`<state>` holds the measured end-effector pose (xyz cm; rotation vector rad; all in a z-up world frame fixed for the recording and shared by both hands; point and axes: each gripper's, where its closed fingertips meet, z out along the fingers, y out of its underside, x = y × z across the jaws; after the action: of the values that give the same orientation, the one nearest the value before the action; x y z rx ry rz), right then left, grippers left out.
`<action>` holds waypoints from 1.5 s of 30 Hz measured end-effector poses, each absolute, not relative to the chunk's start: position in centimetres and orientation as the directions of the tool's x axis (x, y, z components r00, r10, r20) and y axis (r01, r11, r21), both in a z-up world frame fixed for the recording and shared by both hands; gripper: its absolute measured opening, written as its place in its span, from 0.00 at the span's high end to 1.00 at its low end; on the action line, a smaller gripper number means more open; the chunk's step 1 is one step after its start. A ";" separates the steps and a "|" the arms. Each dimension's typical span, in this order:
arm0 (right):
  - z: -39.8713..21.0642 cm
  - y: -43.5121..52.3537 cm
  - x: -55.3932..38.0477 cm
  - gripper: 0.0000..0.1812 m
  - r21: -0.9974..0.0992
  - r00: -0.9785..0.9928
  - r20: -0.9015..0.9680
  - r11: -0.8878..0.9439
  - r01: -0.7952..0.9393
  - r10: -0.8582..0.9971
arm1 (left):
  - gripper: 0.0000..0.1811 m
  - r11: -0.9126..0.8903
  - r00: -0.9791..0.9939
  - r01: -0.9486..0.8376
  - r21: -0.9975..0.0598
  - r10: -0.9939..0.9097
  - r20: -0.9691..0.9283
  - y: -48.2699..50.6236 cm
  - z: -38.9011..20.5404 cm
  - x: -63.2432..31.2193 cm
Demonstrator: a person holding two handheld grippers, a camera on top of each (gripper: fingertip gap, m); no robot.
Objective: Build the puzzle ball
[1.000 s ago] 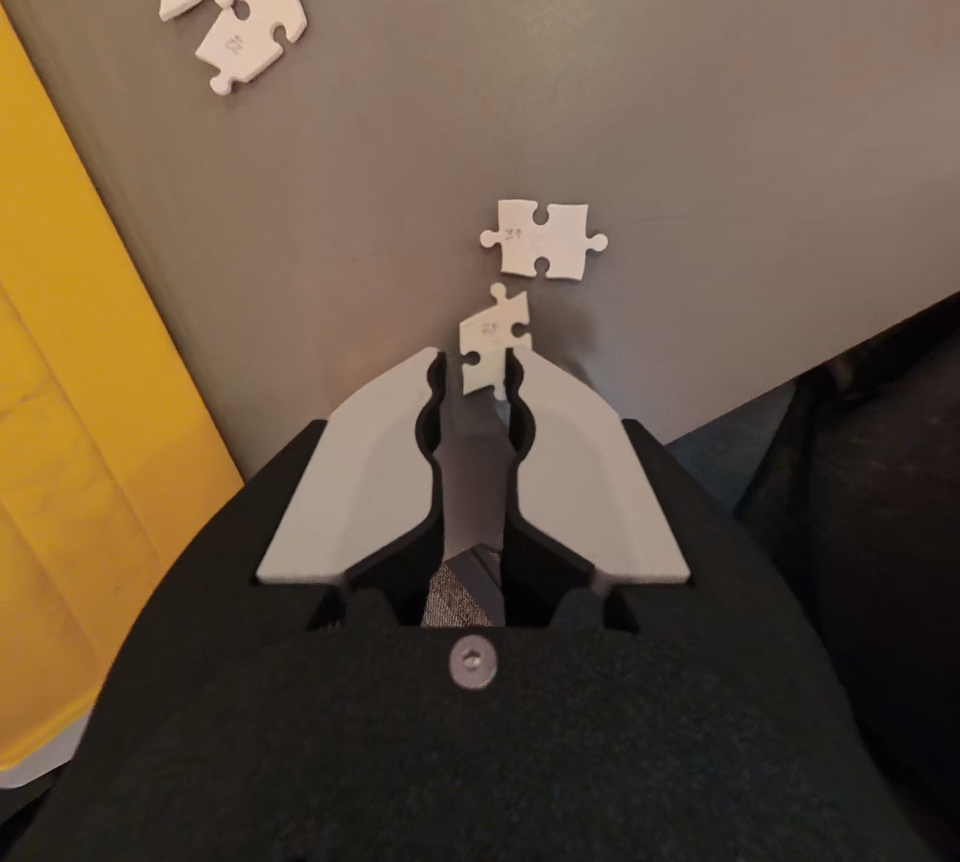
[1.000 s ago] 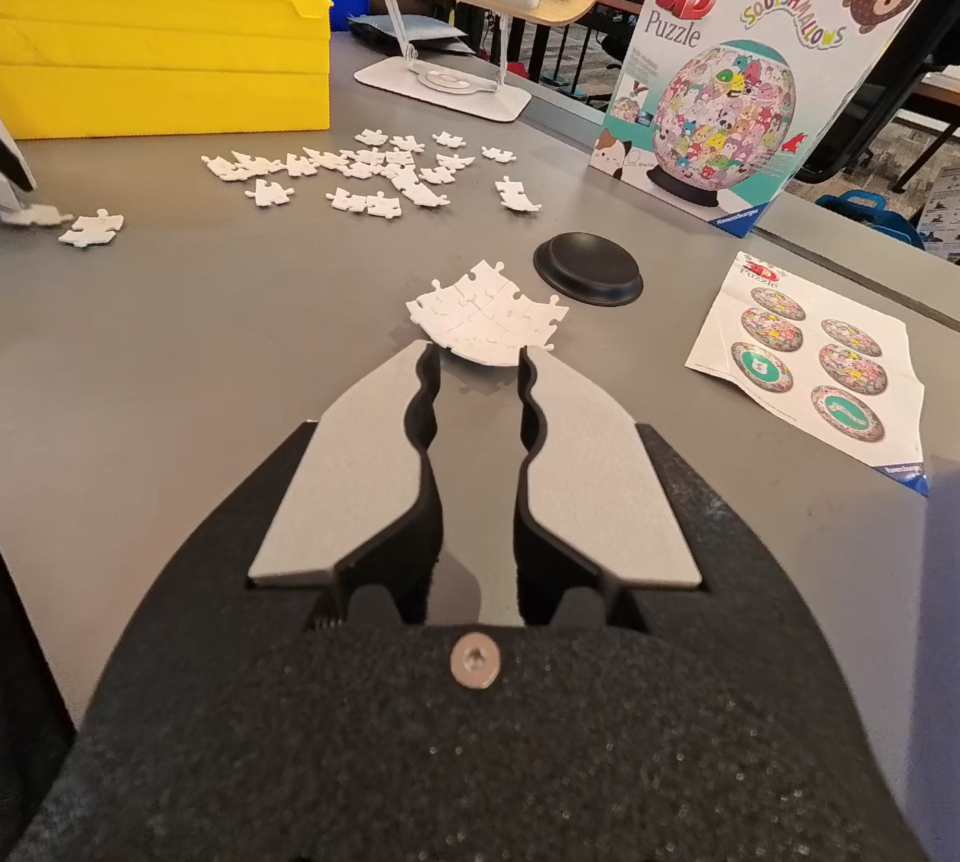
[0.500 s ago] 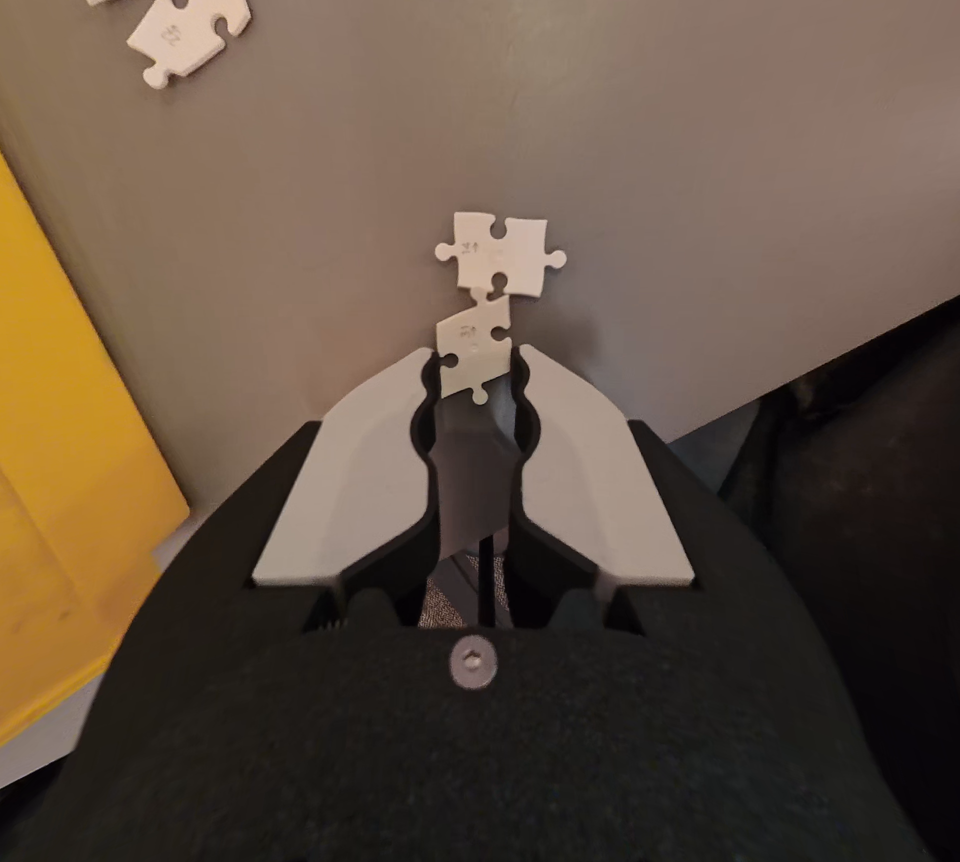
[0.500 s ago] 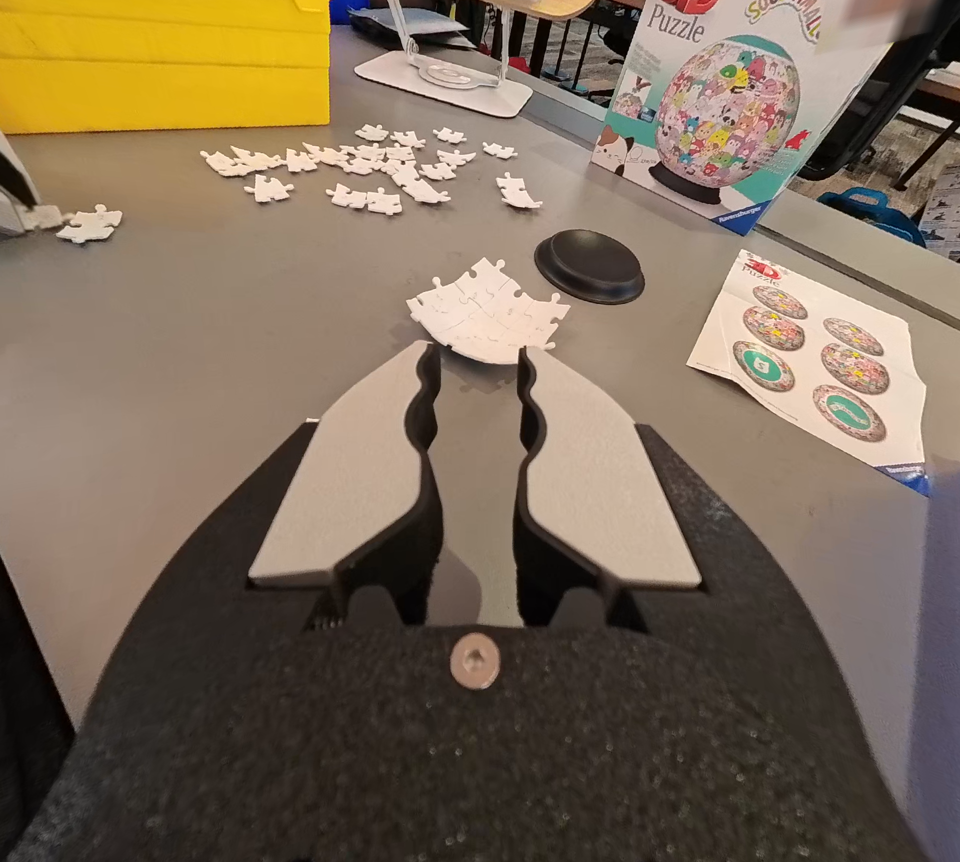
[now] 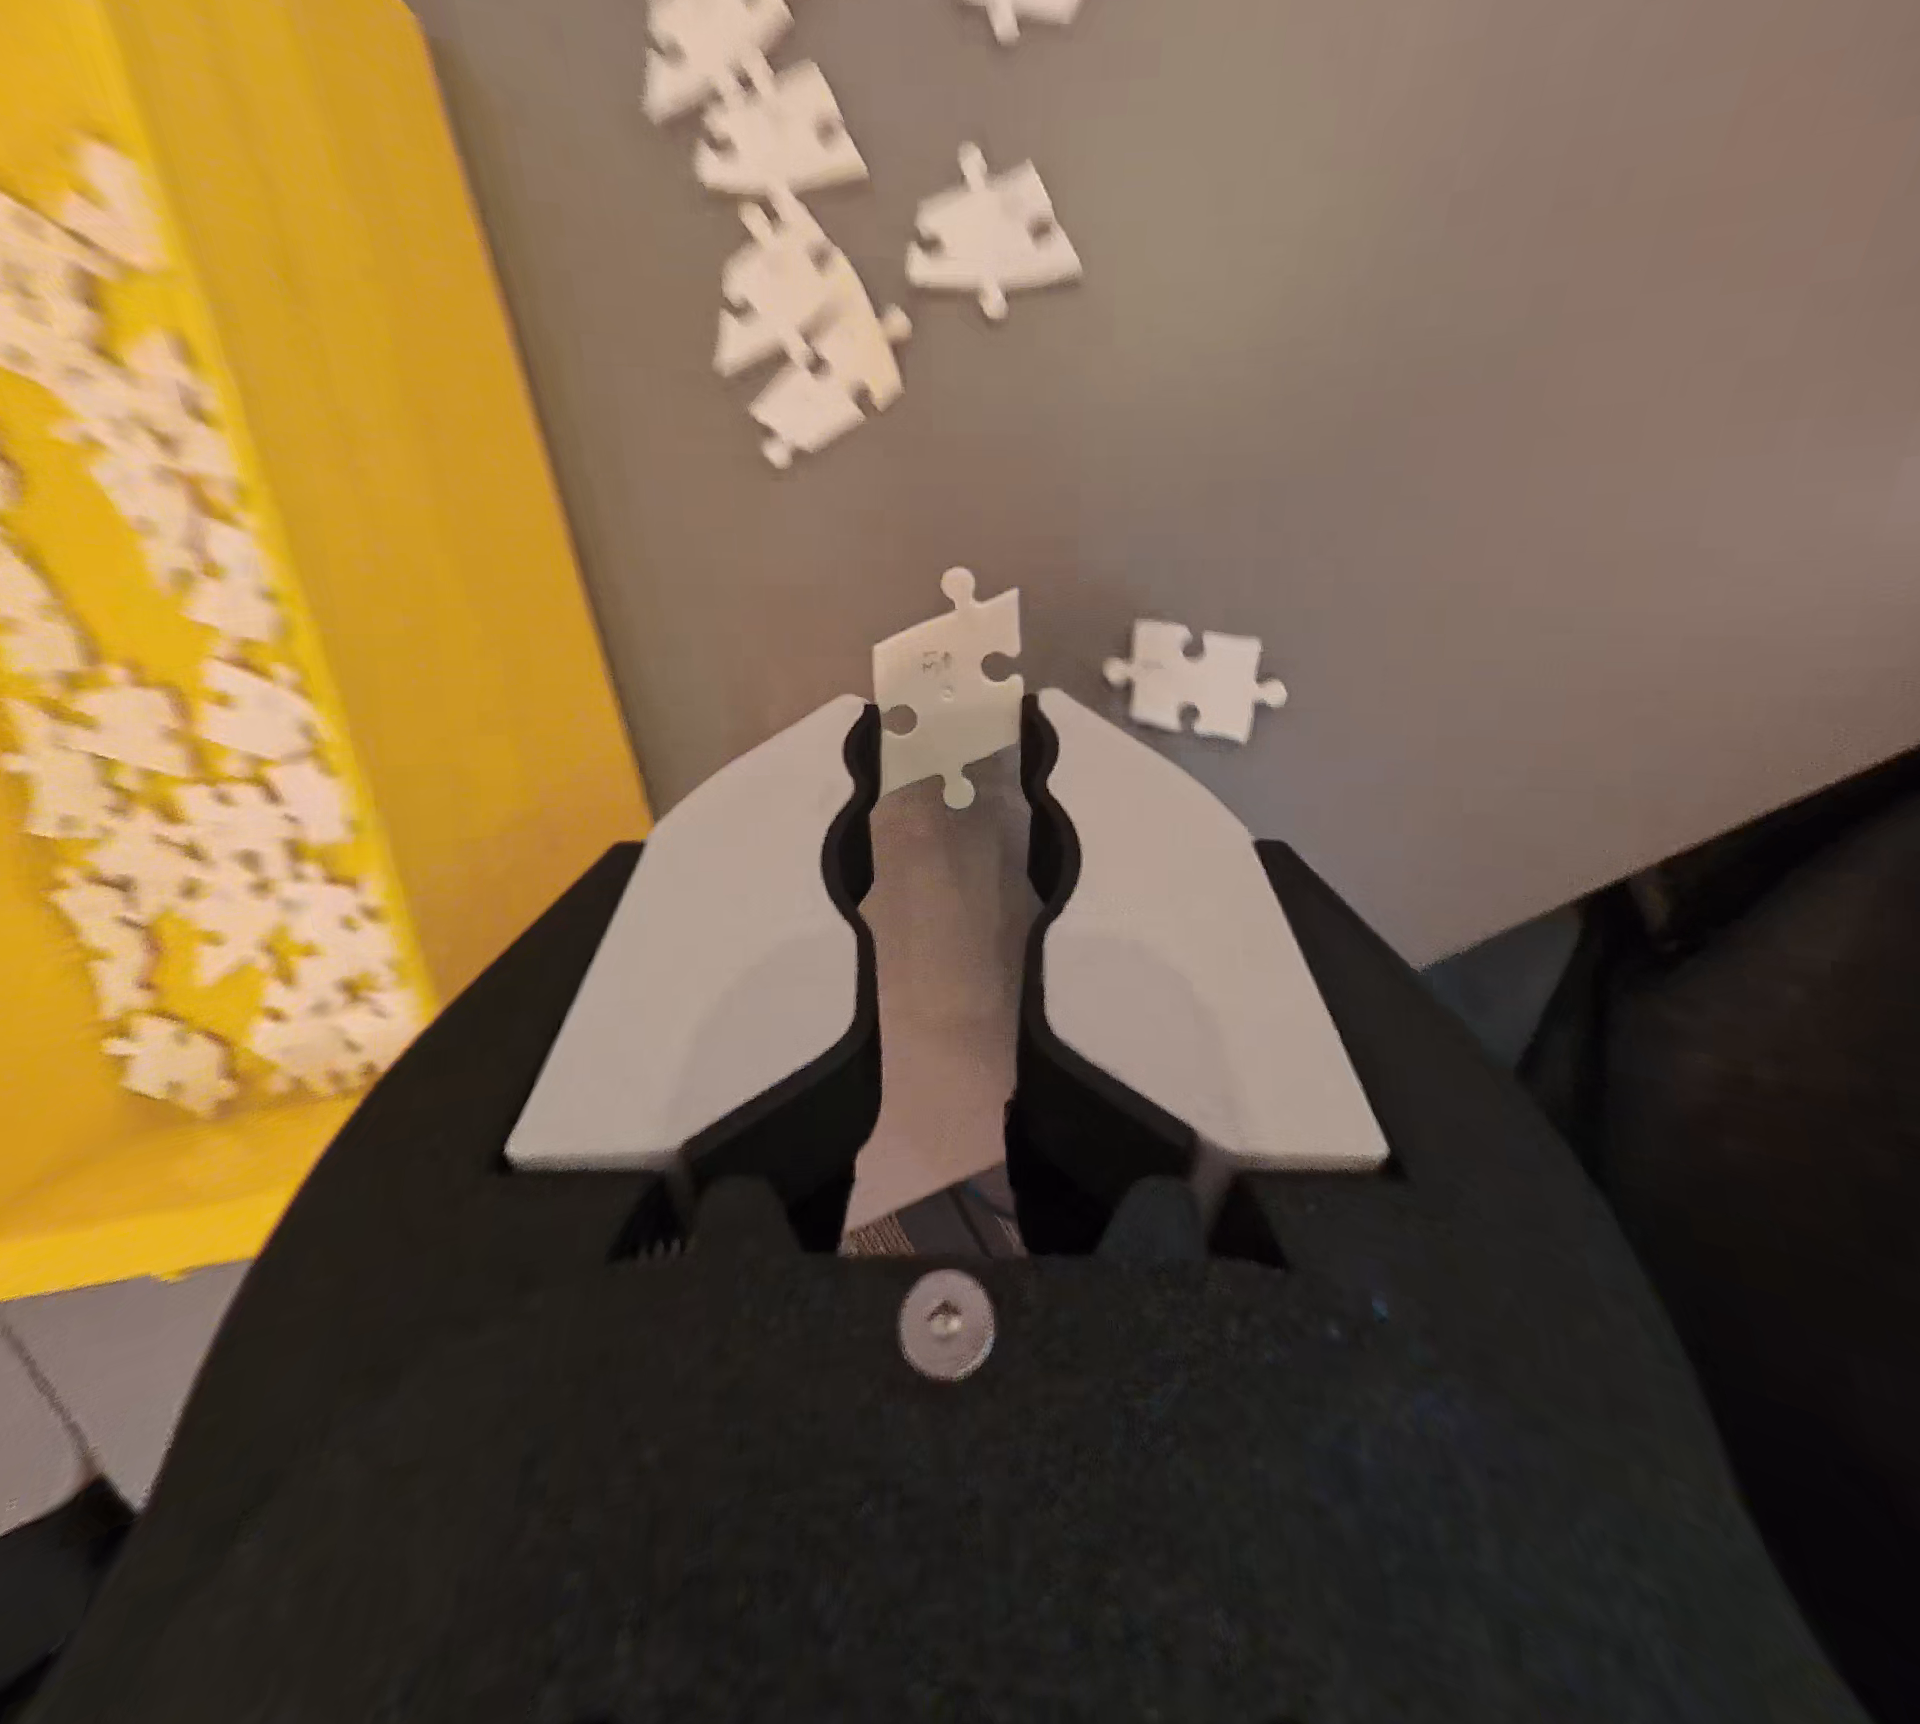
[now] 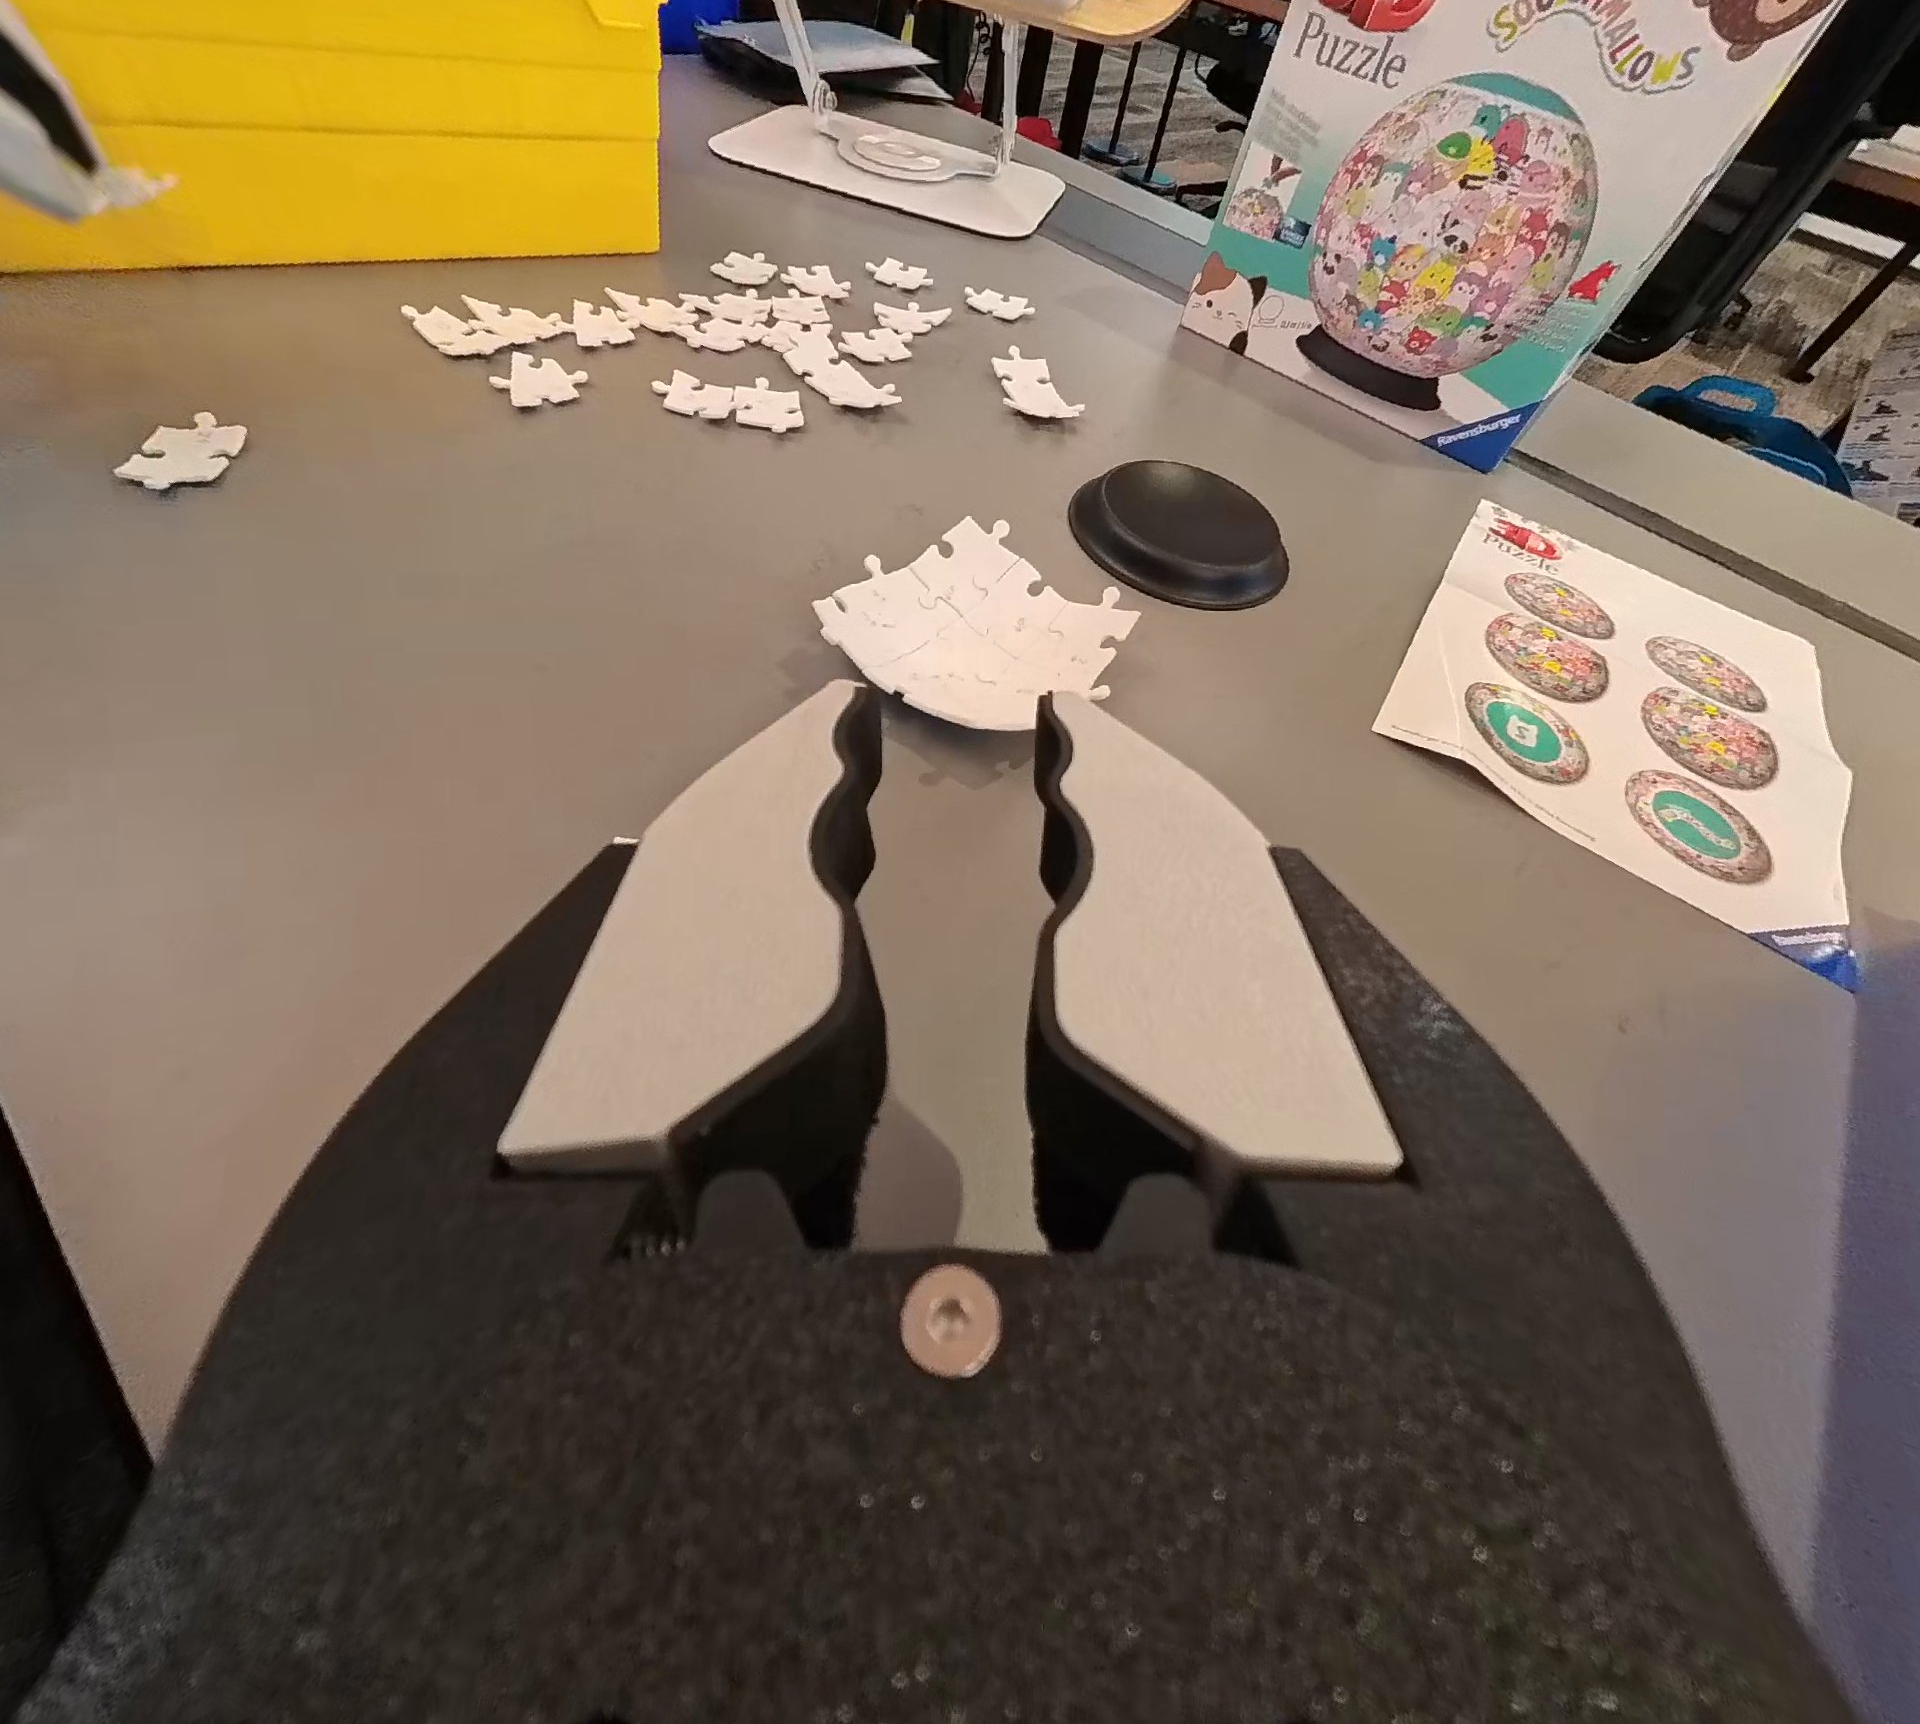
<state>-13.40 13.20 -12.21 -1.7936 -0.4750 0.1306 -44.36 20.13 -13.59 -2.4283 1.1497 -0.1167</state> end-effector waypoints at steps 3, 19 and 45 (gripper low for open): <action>-12.2 13.2 -13.4 0.85 -0.948 0.910 0.156 -0.202 0.248 0.384 | 0.86 -0.502 0.630 -0.727 -0.468 -0.759 -0.165 23.1 -11.0 -43.7; -12.8 13.3 -13.9 0.86 -0.933 0.892 0.158 -0.232 0.275 0.423 | 0.86 -0.441 0.523 -0.821 -0.364 -0.836 -0.167 33.7 -10.3 -40.0; -12.6 13.2 -13.9 0.86 -0.945 0.887 0.098 -0.237 0.225 0.451 | 0.86 -0.442 0.488 -0.859 -0.259 -0.859 -0.151 31.1 -18.8 -34.3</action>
<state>-13.92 13.19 -12.60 -1.8256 -0.5067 0.2284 -34.34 31.09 -18.81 -2.4370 1.4518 -0.0039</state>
